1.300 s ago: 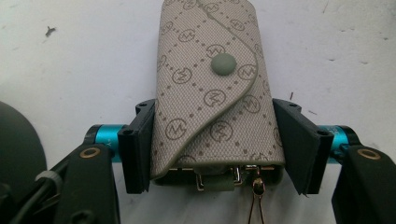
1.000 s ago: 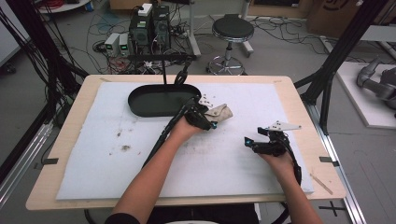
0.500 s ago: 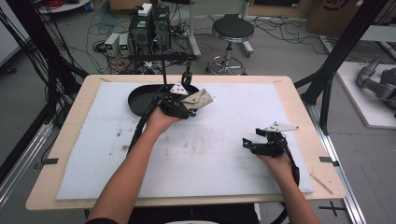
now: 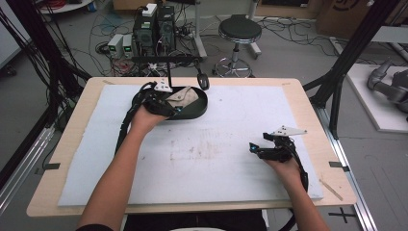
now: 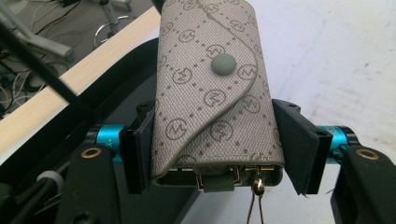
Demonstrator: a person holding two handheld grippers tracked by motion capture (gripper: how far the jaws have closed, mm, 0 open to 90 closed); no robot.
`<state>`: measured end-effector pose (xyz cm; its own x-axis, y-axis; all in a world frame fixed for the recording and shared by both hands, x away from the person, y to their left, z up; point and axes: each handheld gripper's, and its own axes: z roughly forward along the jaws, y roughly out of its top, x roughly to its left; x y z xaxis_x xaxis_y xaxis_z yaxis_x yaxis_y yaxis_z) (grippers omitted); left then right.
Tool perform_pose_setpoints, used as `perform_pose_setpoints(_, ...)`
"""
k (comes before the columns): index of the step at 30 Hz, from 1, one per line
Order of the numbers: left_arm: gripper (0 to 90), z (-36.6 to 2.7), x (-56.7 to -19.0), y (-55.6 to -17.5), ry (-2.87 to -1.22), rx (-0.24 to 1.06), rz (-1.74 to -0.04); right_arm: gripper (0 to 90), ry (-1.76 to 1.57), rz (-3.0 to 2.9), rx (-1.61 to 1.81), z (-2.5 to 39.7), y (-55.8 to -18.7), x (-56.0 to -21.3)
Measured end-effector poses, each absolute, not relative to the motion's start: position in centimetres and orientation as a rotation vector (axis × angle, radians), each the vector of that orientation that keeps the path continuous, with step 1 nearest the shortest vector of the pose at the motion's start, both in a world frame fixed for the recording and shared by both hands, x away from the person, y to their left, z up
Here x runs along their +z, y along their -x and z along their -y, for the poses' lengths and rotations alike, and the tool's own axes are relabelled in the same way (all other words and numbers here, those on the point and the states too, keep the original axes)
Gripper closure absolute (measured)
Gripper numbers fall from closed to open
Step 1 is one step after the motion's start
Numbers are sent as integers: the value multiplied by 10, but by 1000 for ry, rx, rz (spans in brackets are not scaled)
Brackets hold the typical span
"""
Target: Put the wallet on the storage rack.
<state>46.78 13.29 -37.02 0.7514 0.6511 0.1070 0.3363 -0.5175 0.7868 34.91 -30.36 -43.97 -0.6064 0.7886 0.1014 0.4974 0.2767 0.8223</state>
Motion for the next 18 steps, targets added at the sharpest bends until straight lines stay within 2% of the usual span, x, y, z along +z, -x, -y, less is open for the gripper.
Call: perform_pose_setpoints(18, 364, -167, -395, -498, -2153, 507, -868, 205, -1172, -2238, 1226, 303, -351, -442)
